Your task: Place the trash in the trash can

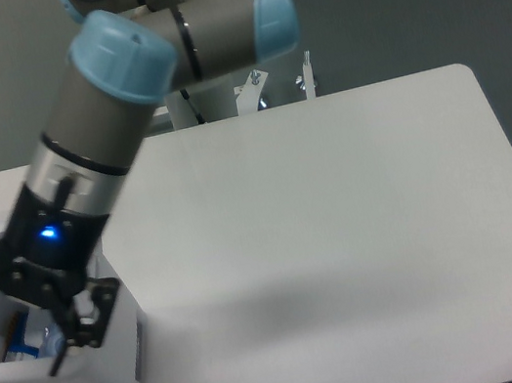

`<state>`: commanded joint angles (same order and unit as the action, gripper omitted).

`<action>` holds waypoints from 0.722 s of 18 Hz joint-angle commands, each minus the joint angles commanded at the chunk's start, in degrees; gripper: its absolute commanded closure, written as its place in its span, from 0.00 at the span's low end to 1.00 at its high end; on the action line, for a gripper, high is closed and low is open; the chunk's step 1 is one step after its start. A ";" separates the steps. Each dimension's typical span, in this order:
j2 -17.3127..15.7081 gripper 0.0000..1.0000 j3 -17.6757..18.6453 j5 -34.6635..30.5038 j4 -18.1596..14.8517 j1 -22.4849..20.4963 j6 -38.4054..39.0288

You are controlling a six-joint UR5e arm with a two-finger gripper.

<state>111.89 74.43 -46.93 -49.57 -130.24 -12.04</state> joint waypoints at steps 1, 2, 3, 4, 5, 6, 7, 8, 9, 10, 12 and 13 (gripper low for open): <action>-0.26 0.00 0.27 0.00 -0.09 -1.84 -0.79; -0.79 0.00 0.27 0.09 -0.09 -3.34 -1.06; -0.97 0.00 0.27 0.09 -0.09 -4.84 -1.15; -0.79 0.00 0.36 0.09 -0.09 -6.16 -1.15; -0.62 0.00 0.36 0.09 -0.09 -7.47 -1.15; -0.27 0.00 0.45 0.09 -0.09 -8.88 -1.15; -0.09 0.00 0.62 0.00 -0.09 -10.20 -1.15; 0.17 0.00 1.23 0.00 -0.09 -11.52 -1.15; 0.35 0.00 1.76 0.00 0.09 -12.57 -1.23; 0.52 0.00 2.38 0.00 0.18 -13.63 -1.23; 1.14 0.00 3.43 0.00 0.09 -15.91 -3.06; 1.23 0.00 4.57 0.00 0.09 -16.88 -5.43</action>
<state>113.11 79.00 -46.93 -49.48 -147.12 -17.47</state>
